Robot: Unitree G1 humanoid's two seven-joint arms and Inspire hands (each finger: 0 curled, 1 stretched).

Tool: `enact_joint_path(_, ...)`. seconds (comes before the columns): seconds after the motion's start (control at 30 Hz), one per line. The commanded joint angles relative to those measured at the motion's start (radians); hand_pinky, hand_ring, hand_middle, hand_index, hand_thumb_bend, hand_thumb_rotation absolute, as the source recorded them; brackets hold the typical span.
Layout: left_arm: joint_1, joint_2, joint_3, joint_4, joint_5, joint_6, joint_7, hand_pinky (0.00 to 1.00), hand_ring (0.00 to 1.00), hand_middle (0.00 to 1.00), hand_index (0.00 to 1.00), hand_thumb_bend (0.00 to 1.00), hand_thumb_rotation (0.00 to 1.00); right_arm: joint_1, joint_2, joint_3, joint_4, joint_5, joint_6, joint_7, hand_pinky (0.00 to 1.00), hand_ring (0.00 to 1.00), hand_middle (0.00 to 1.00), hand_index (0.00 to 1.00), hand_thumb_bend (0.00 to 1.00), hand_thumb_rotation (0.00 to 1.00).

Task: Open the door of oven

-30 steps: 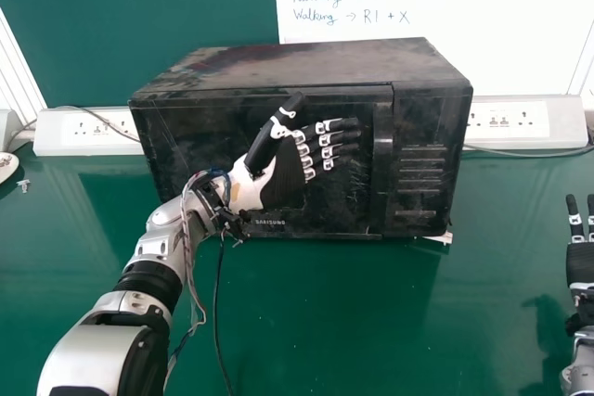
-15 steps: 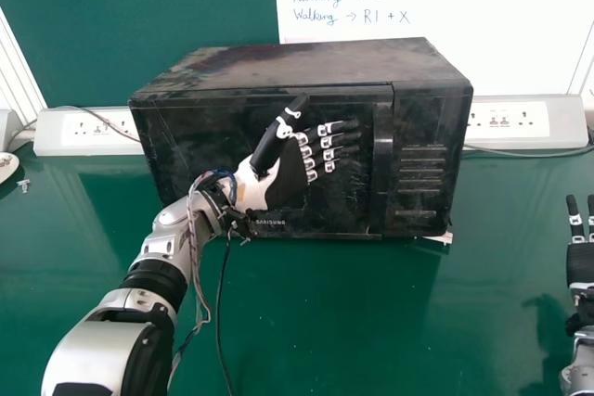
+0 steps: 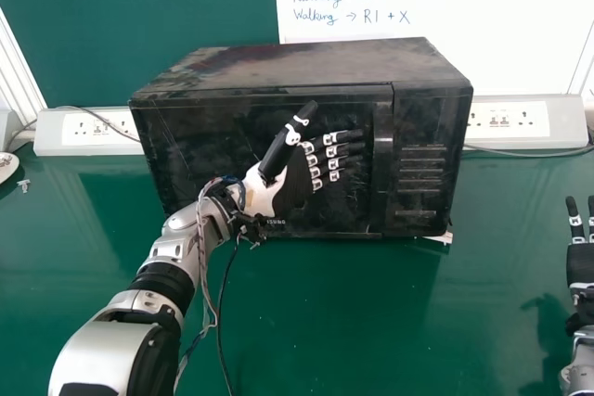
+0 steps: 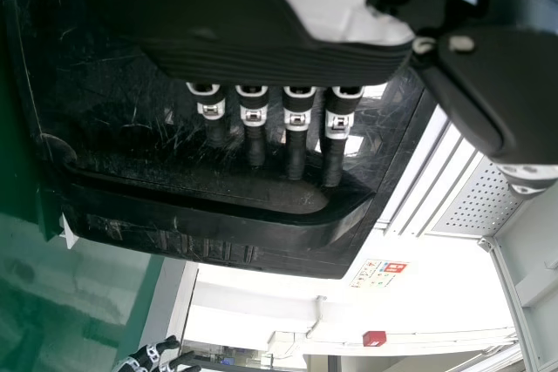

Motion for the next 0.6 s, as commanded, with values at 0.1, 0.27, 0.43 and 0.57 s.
enact_joint_path(0.1, -0.029, -0.008, -0.002, 0.010, 0.008, 0.004, 0.010, 0.64, 0.79, 0.86, 0.83, 0.86, 0.83, 0.005, 0.009, -0.001, -0.002, 0.006, -0.001, 0.010, 0.90, 0.98, 0.93, 0.86, 1.00, 0.91)
enact_joint_path(0.27, -0.033, -0.012, 0.002, 0.014, 0.003, 0.011, 0.011, 0.65, 0.81, 0.88, 0.84, 0.85, 0.82, 0.006, 0.010, 0.001, -0.004, 0.002, -0.007, 0.000, 0.91, 0.98, 0.93, 0.86, 1.00, 0.91)
enact_joint_path(0.43, -0.036, -0.015, 0.004, 0.024, 0.003, 0.013, 0.016, 0.65, 0.81, 0.88, 0.84, 0.85, 0.82, 0.006, 0.010, 0.002, -0.003, -0.001, -0.010, 0.000, 0.88, 0.96, 0.92, 0.86, 1.00, 0.93)
enact_joint_path(0.57, -0.039, -0.019, 0.005, 0.029, 0.003, 0.020, 0.021, 0.64, 0.81, 0.87, 0.83, 0.85, 0.82, 0.006, 0.010, 0.001, -0.002, 0.001, -0.008, 0.004, 0.89, 0.96, 0.92, 0.86, 1.00, 0.92)
